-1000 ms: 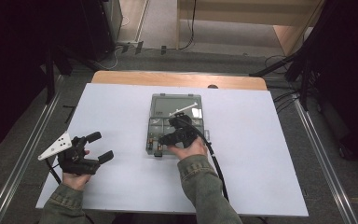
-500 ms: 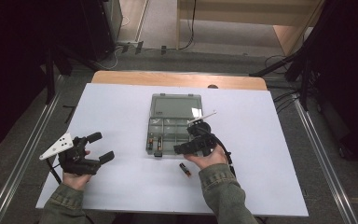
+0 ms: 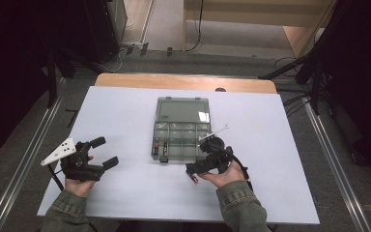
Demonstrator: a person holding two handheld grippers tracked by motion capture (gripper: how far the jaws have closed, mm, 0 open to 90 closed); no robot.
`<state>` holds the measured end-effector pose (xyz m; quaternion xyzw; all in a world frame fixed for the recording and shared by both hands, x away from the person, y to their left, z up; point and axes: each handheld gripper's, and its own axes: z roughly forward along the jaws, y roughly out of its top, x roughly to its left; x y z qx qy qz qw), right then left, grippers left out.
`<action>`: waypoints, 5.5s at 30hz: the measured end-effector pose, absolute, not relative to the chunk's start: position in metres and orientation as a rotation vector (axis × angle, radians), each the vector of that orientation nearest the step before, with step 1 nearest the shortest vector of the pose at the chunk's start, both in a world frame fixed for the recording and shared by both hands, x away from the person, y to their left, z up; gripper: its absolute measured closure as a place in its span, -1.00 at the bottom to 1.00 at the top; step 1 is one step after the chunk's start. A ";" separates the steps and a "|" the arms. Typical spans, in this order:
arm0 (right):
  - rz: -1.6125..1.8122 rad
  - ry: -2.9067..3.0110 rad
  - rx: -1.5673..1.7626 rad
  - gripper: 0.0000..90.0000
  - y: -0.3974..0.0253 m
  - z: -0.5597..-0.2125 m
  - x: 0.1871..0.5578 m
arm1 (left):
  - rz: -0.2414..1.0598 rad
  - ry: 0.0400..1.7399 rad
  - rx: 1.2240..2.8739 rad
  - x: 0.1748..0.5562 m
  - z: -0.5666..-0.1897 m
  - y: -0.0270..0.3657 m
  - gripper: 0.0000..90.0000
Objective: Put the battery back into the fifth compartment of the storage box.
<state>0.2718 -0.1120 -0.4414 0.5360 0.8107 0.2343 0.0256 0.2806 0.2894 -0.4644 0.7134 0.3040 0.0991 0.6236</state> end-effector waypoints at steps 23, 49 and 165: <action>0.679 2.573 1.596 -0.64 -0.097 -0.468 0.255 | 0.233 0.692 1.645 0.281 -0.465 0.289 -1.00; 0.604 2.618 1.595 0.13 -0.086 -0.479 0.260 | 0.229 0.689 1.648 0.281 -0.465 0.289 -1.00; 1.158 2.437 1.858 -0.66 -0.069 -0.429 0.327 | 0.216 0.686 1.646 0.281 -0.465 0.289 -1.00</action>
